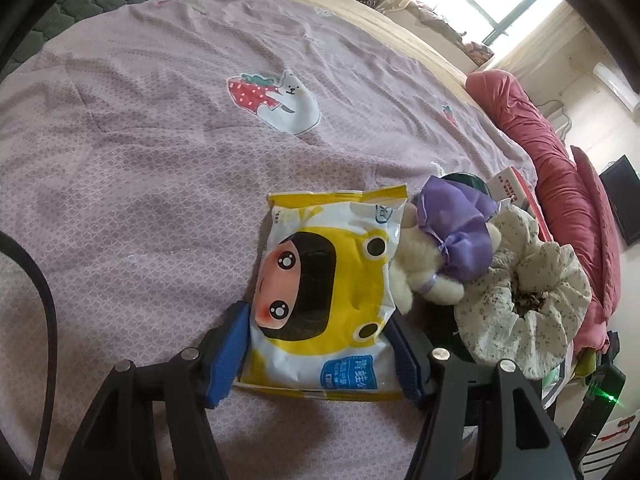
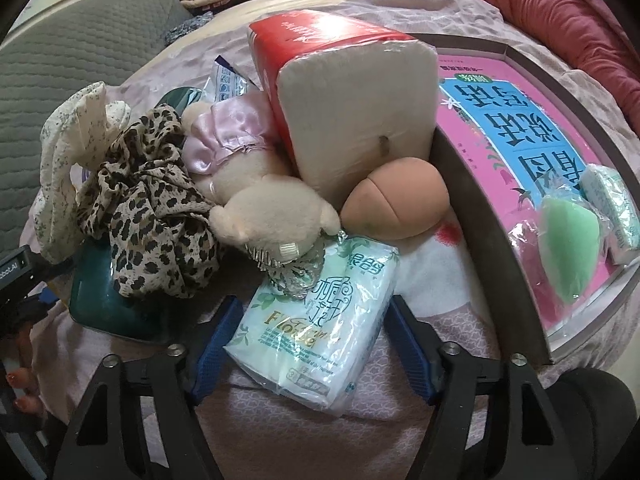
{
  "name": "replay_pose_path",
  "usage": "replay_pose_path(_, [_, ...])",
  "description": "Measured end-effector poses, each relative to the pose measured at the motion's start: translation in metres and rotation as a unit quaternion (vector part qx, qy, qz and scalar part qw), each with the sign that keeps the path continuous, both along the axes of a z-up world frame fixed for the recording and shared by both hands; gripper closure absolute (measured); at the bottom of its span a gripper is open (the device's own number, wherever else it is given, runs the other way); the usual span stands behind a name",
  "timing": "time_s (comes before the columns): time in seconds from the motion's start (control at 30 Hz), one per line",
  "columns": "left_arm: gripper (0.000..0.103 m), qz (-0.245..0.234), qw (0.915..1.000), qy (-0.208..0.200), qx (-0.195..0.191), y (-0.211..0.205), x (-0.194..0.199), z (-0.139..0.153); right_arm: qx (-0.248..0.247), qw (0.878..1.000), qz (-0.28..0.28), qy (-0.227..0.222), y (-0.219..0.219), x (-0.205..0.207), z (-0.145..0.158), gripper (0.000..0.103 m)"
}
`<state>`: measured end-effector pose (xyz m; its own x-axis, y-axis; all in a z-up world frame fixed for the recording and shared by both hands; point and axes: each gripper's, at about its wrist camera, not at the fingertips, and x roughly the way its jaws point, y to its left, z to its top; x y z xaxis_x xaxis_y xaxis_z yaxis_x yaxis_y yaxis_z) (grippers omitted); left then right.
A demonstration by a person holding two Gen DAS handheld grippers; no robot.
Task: Organize soft objects
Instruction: 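Close the left gripper on the yellow wet-wipe pack while the right grips the large tissue pack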
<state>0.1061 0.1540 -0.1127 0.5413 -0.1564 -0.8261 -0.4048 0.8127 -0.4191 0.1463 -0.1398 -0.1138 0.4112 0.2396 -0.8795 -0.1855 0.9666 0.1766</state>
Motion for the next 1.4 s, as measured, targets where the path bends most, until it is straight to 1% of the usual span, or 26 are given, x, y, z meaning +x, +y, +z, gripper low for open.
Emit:
replay_pose_path(0.17, [0.041, -0.003, 1.0000, -0.005, -0.006, 0.000, 0.001, -0.001, 0.003, 1.000, 0.003, 0.000, -0.009, -0.001, 0.002, 0.041])
replay_pose_path(0.27, [0.041, -0.003, 0.9999, -0.008, -0.013, 0.002, -0.001, -0.001, 0.006, 1.000, 0.005, 0.002, -0.014, -0.001, 0.002, 0.044])
replay_pose_path(0.57, [0.043, -0.010, 0.9992, -0.016, -0.036, -0.003, -0.005, 0.003, 0.009, 1.000, 0.004, -0.002, -0.031, -0.005, 0.007, 0.049])
replay_pose_path(0.63, [0.043, -0.010, 0.9992, -0.014, -0.035, -0.005, -0.008, 0.005, 0.014, 1.000, 0.001, -0.001, -0.036, -0.005, 0.008, 0.050])
replay_pose_path(0.77, [0.043, -0.014, 0.9997, -0.010, -0.016, -0.009, -0.014, 0.010, 0.023, 1.000, -0.007, 0.003, -0.043, -0.007, 0.011, 0.051])
replay_pose_path(0.93, [0.043, -0.024, 0.9985, -0.012, 0.048, -0.021, -0.025, 0.023, 0.016, 1.000, -0.017, 0.000, -0.047, -0.010, 0.016, 0.051])
replay_pose_path(0.97, [0.043, -0.025, 0.9981, -0.014, 0.055, -0.022, -0.026, 0.025, 0.017, 1.000, -0.017, -0.001, -0.048, -0.011, 0.017, 0.051])
replay_pose_path(1.1, [0.043, -0.027, 0.9968, -0.022, 0.073, -0.029, -0.034, 0.035, 0.022, 1.000, -0.016, -0.013, -0.051, -0.015, 0.027, 0.051])
replay_pose_path(1.23, [0.043, -0.026, 0.9963, -0.033, 0.075, -0.033, -0.043, 0.045, 0.022, 0.999, -0.013, -0.036, -0.053, -0.024, 0.039, 0.051])
replay_pose_path(1.4, [0.043, -0.033, 0.9954, -0.036, 0.082, -0.042, -0.047, 0.050, 0.026, 0.998, -0.014, -0.049, -0.057, -0.029, 0.047, 0.051])
